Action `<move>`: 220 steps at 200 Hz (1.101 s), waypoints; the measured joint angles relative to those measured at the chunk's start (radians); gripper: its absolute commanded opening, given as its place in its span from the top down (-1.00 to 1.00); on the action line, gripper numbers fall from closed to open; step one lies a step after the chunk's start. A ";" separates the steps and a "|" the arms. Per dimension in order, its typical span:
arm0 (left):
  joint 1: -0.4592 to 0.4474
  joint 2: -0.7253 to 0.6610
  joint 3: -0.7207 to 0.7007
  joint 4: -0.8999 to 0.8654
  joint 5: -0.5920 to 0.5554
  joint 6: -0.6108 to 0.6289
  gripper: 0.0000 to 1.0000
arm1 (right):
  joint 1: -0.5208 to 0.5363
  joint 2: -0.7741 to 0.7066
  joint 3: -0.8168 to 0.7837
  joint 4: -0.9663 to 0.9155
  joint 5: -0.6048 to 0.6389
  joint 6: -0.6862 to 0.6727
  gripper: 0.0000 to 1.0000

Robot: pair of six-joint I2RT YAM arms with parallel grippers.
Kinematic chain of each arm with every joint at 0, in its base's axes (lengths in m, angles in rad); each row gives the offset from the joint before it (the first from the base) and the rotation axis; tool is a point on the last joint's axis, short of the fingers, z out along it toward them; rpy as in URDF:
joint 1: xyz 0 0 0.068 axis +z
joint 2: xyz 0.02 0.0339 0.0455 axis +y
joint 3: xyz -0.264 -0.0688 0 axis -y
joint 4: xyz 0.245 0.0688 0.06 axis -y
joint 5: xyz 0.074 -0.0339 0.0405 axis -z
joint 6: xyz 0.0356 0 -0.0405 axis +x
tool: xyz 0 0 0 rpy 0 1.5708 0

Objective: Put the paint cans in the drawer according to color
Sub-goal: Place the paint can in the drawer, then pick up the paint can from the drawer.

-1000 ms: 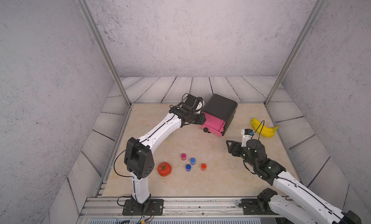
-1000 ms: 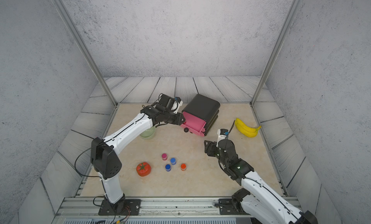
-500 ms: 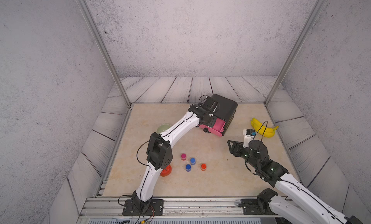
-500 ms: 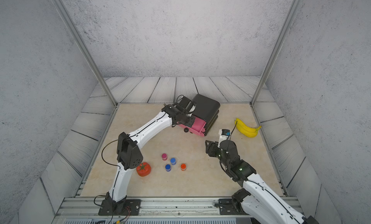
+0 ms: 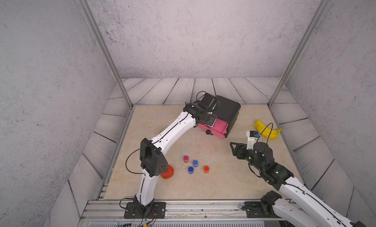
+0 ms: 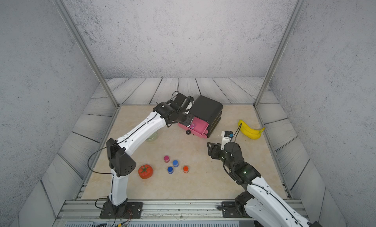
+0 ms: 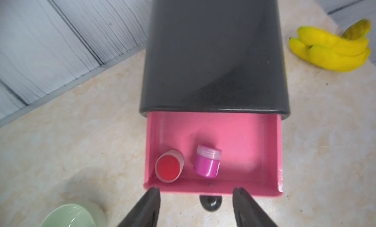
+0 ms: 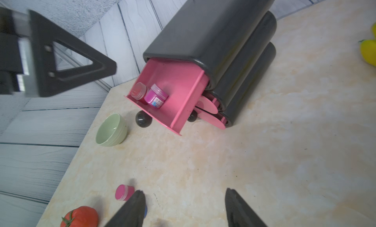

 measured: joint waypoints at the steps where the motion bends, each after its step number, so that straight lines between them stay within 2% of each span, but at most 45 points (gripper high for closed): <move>1: 0.000 -0.007 -0.006 0.003 -0.002 0.001 -0.40 | 0.000 0.000 0.000 0.003 -0.003 -0.001 -0.34; 49: 0.005 -0.490 -0.500 0.177 -0.106 0.006 -0.77 | 0.000 0.002 -0.024 0.105 -0.137 0.003 -0.34; 69: 0.013 -0.618 -0.707 0.245 -0.149 0.000 -0.82 | 0.000 0.008 -0.028 0.122 -0.171 0.009 -0.34; 87: 0.027 -0.677 -0.829 0.273 -0.166 -0.012 -0.82 | 0.000 0.022 -0.028 0.134 -0.193 0.012 -0.34; 111: 0.044 -0.690 -0.875 0.293 -0.169 -0.024 -0.82 | 0.000 0.038 -0.028 0.144 -0.211 0.014 -0.34; 220: 0.048 -0.680 -0.875 0.356 -0.120 -0.050 -0.79 | 0.000 0.040 -0.028 0.155 -0.227 0.013 -0.34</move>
